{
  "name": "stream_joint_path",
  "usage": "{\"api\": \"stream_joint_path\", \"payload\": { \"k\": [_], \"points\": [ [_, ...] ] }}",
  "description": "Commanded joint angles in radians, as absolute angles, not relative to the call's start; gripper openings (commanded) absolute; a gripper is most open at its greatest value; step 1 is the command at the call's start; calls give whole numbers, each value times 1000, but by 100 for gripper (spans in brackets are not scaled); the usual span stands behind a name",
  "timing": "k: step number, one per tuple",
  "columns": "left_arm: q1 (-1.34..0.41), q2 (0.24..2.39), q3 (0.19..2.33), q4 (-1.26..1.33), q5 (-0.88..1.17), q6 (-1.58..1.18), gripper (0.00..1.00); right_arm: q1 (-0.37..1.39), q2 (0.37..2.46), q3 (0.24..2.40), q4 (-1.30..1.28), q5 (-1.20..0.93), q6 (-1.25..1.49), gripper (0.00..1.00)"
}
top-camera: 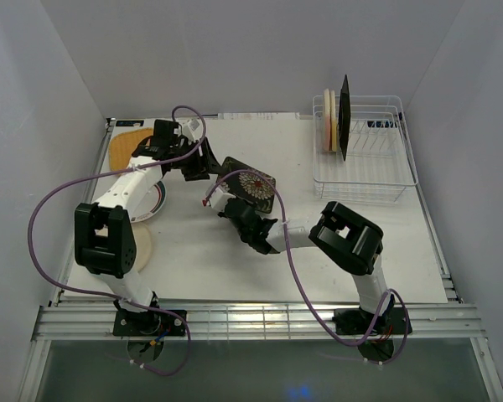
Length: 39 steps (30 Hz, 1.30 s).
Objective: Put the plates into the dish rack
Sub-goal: Pick up the plate at the center of the board, then insert the plate into the dish rack.
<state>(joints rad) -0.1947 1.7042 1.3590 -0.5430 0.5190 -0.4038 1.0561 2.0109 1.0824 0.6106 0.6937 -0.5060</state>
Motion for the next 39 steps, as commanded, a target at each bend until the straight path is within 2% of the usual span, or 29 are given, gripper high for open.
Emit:
{"api": "stream_joint_path", "payload": {
  "k": [1,13,39],
  "points": [
    [-178,1651,1384,-512,564,-397,72,1052,1967,1075,696,719,-462,8],
    [-115,1602,1322,-425,607,-414,72,1052,1830,1017,707,723,-434,8],
    [-114,1621,1232,-273,649,-420,73,953,1157,767,655,667,-302,8]
  ]
}}
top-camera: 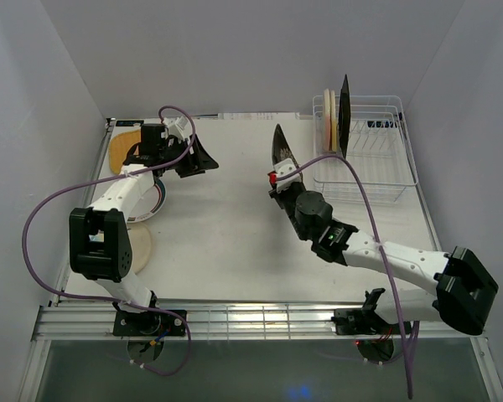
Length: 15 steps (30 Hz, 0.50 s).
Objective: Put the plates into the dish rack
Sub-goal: Insert the plate into the dish rack.
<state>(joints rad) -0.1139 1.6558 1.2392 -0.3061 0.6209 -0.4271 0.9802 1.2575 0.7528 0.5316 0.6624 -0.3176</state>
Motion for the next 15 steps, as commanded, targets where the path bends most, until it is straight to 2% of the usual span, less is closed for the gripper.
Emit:
{"api": "stream_joint_path", "payload": {
  "k": [1,8,15],
  "points": [
    [-114,1620,1230,-270,650,-419,72,947,1135,764,649,664,-298,8],
    [-114,1615,1220,-256,657,-417,72,913,941,742,592,690,-273,8],
    [-114,1609,1218,-258,655,-411,72,813,867,765,514,710,-223,8]
  ]
}}
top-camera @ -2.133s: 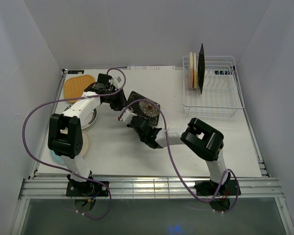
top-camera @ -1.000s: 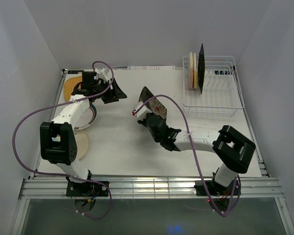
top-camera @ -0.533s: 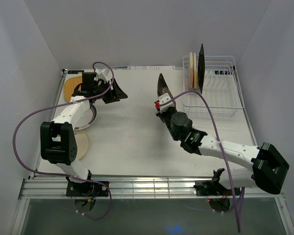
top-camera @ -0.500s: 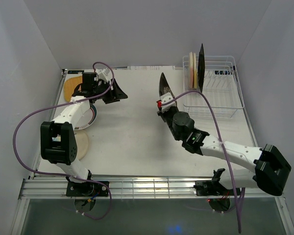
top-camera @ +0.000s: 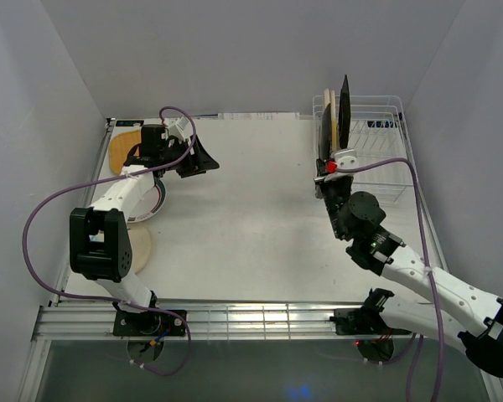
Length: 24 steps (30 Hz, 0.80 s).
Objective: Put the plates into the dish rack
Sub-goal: Insert the plate into the dish rack.
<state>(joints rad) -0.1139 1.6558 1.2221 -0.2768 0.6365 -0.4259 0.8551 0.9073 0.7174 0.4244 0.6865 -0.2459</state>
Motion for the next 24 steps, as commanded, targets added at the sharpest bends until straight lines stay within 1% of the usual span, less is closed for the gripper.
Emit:
{"api": "stream_joint_path", "payload": {
  "k": [1,7,13,16,18,20,24],
  "points": [
    [-114,1608,1218,-256,655,-411,72,799,865,790,494,709,-212,8],
    [-114,1606,1213,-253,660,-411,72,649,897,865,351,625,-88,8],
    [-114,1606,1210,-250,666,-413,72,447,965,965,232,442,52,8],
    [-114,1606,1212,-249,672,-413,72,327,1006,1040,154,318,133,8],
    [-114,1605,1209,-249,673,-413,72,229,1038,1083,114,191,193,8],
    [-114,1605,1207,-247,676,-411,72,172,1089,1138,82,68,224,8],
    [-114,1603,1203,-247,680,-408,72,63,1179,1242,34,-86,258,8]
  ]
}}
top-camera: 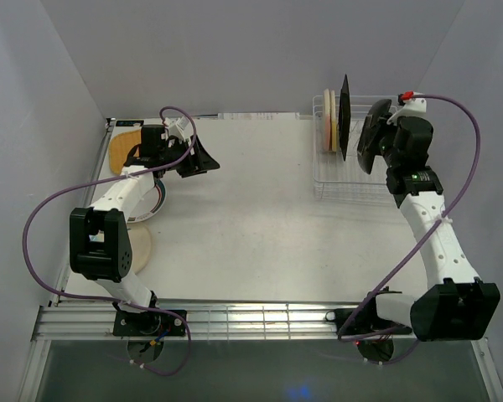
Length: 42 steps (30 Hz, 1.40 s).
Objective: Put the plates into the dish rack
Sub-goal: Insert the plate into the dish rack.
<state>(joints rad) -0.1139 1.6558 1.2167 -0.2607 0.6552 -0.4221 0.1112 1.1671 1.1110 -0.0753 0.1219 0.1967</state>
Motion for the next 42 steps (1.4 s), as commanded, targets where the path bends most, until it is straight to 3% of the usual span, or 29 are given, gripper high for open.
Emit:
{"api": "stream_joint_path", "payload": {
  "k": [1,8,16,42],
  "points": [
    [-114,1603,1201,-245,681,-408,72,54,1221,1267,20,-109,258,8],
    [-114,1605,1197,-239,696,-408,72,-43,1399,1491,-92,-244,261,8],
    [-114,1608,1193,-233,707,-410,72,-64,1528,1637,-158,-163,218,8],
    [-115,1583,1149,-173,730,-407,71,-89,1948,1999,-156,-204,164,8]
  ]
}}
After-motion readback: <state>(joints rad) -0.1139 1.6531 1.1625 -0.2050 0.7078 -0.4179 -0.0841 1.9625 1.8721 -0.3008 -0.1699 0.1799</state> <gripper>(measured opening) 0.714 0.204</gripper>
